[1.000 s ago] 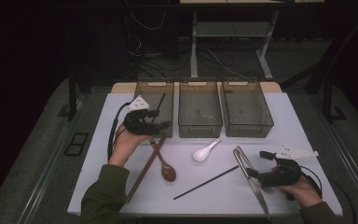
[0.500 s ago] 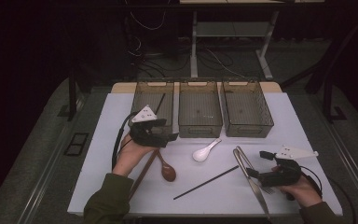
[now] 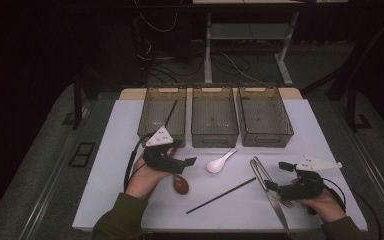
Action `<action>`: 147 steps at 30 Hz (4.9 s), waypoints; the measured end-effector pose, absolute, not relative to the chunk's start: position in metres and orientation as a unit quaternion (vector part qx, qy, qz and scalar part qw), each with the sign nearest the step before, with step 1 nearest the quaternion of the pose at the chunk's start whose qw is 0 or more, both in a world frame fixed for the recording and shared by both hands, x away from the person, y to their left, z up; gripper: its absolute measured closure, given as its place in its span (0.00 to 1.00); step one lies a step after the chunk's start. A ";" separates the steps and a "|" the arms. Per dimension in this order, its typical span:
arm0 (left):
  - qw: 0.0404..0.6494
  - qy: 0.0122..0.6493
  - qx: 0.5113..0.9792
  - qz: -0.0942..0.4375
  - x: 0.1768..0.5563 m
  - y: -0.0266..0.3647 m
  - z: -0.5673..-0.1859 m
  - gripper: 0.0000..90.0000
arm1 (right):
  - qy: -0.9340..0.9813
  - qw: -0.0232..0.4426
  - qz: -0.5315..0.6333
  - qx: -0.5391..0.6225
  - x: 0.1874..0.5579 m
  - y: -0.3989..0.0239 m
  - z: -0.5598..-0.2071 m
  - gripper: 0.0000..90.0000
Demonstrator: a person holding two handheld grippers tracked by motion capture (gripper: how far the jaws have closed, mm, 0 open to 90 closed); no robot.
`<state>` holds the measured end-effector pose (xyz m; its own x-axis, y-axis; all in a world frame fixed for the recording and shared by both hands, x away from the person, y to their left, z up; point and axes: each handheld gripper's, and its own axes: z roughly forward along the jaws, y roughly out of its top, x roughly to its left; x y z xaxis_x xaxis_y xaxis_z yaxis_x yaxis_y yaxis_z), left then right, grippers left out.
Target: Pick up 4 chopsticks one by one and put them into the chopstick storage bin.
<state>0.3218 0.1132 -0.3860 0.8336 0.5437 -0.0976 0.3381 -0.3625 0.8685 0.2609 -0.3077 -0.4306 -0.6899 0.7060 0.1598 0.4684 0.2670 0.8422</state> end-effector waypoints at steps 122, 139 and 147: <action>0.435 0.201 0.877 -0.018 0.277 0.029 -0.433 0.94 | 0.799 0.137 0.450 0.375 0.264 -0.299 -0.435 0.11; 0.444 0.193 0.875 -0.021 0.279 0.049 -0.422 0.94 | 0.801 0.135 0.449 0.372 0.264 -0.298 -0.436 0.11; 0.449 0.194 0.872 -0.009 0.281 0.061 -0.415 0.94 | 0.801 0.135 0.448 0.373 0.264 -0.298 -0.436 0.11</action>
<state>0.2810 0.0608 -0.4146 0.9247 0.3297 -0.1904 0.3466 -0.5220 0.7794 0.2638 -0.2981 -0.4356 -0.6855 0.7186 0.1176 0.4767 0.3208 0.8184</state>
